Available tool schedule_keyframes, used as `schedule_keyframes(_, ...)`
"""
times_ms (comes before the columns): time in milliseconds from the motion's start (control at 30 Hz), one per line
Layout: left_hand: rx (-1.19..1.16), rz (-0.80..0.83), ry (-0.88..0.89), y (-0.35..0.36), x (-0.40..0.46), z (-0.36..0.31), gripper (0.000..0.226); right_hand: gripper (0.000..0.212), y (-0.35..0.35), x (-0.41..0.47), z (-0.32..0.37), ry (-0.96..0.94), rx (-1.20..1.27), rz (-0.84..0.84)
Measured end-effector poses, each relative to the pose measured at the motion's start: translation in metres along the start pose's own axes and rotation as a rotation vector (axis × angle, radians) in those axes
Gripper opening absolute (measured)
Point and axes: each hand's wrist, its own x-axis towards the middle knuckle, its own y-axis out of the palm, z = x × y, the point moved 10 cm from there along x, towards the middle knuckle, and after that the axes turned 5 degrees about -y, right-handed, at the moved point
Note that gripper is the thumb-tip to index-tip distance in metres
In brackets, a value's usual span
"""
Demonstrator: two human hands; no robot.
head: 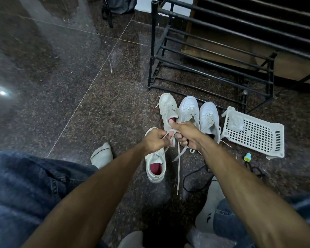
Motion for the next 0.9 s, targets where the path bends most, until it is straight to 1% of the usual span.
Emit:
schedule_keyframes(33,0.043,-0.024,0.02,-0.005,0.001,-0.003,0.017,0.045,-0.001,0.0,-0.002,0.019,-0.014,-0.001)
schedule_keyframes(67,0.087,-0.068,0.045,-0.013,0.003,-0.006,0.016,0.046,-0.002,-0.001,-0.004,0.044,-0.042,-0.002)
schedule_keyframes(133,0.196,-0.188,0.087,-0.033,0.003,-0.013,0.009,0.045,-0.004,-0.003,-0.011,0.101,-0.131,0.021)
schedule_keyframes(200,0.305,-0.247,0.062,-0.047,0.003,-0.012,0.007,0.043,0.002,-0.007,-0.016,0.143,-0.198,0.095)
schedule_keyframes(267,0.343,-0.324,-0.014,-0.057,-0.004,-0.013,0.017,0.044,0.012,-0.012,-0.016,0.156,-0.207,0.202)
schedule_keyframes(300,0.289,-0.328,-0.042,-0.06,-0.004,-0.011,0.023,0.044,0.017,-0.015,-0.015,0.154,-0.199,0.247)
schedule_keyframes(333,0.183,-0.288,-0.074,-0.056,-0.005,-0.008,0.023,0.043,0.02,-0.016,-0.014,0.148,-0.184,0.28)
schedule_keyframes(400,-0.034,-0.125,-0.139,-0.038,-0.006,-0.001,0.01,0.042,0.025,-0.016,-0.013,0.133,-0.161,0.315)
schedule_keyframes(433,-0.066,-0.061,-0.147,-0.031,-0.008,0.001,0.009,0.043,0.027,-0.016,-0.011,0.122,-0.158,0.325)
schedule_keyframes(500,-0.106,0.044,-0.156,-0.019,-0.013,0.003,0.02,0.046,0.03,-0.015,-0.01,0.107,-0.154,0.336)
schedule_keyframes(533,-0.139,0.091,-0.162,-0.015,-0.015,0.005,0.022,0.046,0.03,-0.014,-0.011,0.103,-0.151,0.34)
schedule_keyframes(600,-0.116,0.158,-0.158,-0.011,-0.013,0.008,0.017,0.043,0.028,-0.012,-0.012,0.097,-0.145,0.347)
schedule_keyframes(667,0.062,0.156,-0.111,-0.019,-0.01,0.01,0.011,0.033,0.024,-0.009,-0.014,0.072,-0.138,0.351)
schedule_keyframes(700,0.16,0.154,-0.064,-0.024,-0.009,0.008,0.011,0.026,0.019,-0.007,-0.013,0.044,-0.149,0.335)
schedule_keyframes(733,0.25,0.137,-0.036,-0.031,-0.008,0.007,0.014,0.02,0.011,-0.003,-0.014,0.013,-0.185,0.285)
schedule_keyframes(767,0.338,0.096,-0.045,-0.043,-0.006,0.011,0.02,0.017,-0.004,0.002,-0.016,-0.009,-0.248,0.195)
schedule_keyframes(800,0.443,0.033,-0.078,-0.061,-0.001,0.021,0.025,0.015,-0.024,0.008,-0.02,-0.016,-0.336,0.063)
schedule_keyframes(833,0.568,-0.03,-0.123,-0.082,0.004,0.036,0.025,0.014,-0.048,0.01,-0.023,-0.017,-0.435,-0.087)
schedule_keyframes(900,0.84,-0.113,-0.3,-0.125,0.006,0.069,0.018,0.019,-0.097,0.009,-0.031,0.024,-0.658,-0.36)
